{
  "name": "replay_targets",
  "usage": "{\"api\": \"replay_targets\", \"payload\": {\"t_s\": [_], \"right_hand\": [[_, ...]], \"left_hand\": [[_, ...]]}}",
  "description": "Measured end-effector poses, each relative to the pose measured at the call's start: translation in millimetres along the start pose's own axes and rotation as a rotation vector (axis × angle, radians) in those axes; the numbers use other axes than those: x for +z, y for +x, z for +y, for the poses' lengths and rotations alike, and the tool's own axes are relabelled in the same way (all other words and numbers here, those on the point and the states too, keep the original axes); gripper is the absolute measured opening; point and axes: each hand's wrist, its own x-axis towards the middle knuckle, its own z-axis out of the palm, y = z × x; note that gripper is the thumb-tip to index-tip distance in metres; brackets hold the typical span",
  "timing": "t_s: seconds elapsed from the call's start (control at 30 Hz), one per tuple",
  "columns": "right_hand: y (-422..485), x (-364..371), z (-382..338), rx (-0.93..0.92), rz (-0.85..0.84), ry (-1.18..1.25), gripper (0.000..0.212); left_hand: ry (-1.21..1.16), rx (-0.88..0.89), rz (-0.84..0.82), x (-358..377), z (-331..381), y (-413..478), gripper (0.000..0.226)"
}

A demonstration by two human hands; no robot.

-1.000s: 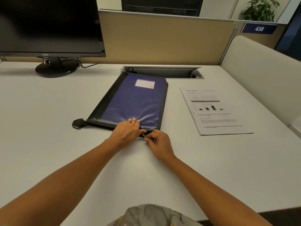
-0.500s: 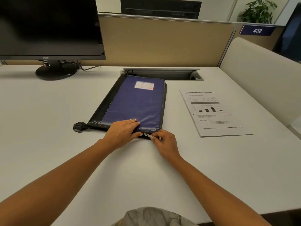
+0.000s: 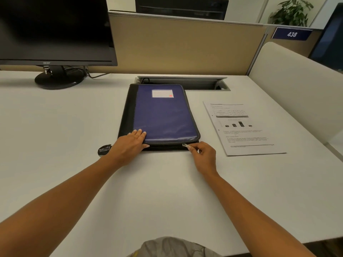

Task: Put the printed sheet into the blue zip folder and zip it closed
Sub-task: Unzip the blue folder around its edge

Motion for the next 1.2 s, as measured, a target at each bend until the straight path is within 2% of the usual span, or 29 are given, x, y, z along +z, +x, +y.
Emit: {"api": "replay_targets", "payload": {"t_s": [0.4,0.53,0.6,0.63,0.7,0.73,0.8,0.9,1.0,1.07,1.2], "right_hand": [[-16,34,-21,-0.136,-0.242,0.017,0.013],[-22,44,-28,-0.116,-0.274,-0.015,0.016],[-26,47,-30,-0.104,-0.245,-0.035,0.018],[-27,47,-30,-0.1,-0.226,-0.042,0.018],[-30,46,-30,-0.083,-0.194,-0.049,0.019],[-31,46,-30,-0.069,-0.184,-0.047,0.019],[-33,47,-32,-0.044,-0.182,-0.047,0.02],[-35,48,-35,-0.049,-0.19,-0.061,0.02],[-36,49,-35,-0.093,-0.196,-0.094,0.02],[-36,48,-34,-0.118,-0.22,-0.1,0.019],[-29,40,-30,-0.199,-0.343,-0.129,0.02]], "left_hand": [[0.004,-0.014,-0.001,-2,11,2,0.057],[-0.18,-0.078,0.056,0,13,-1,0.057],[-0.374,-0.111,0.18,1,17,-8,0.051],[-0.454,-0.117,0.303,3,21,-14,0.043],[-0.519,-0.148,0.567,5,31,-27,0.025],[-0.534,-0.189,0.629,4,36,-33,0.021],[-0.63,-0.314,0.573,3,45,-36,0.028],[-0.898,-0.477,0.291,3,51,-28,0.041],[-1.074,-0.513,0.19,6,54,-21,0.04],[-1.072,-0.503,0.165,7,55,-17,0.035],[-0.907,-0.478,0.151,6,55,-14,0.019]]}}
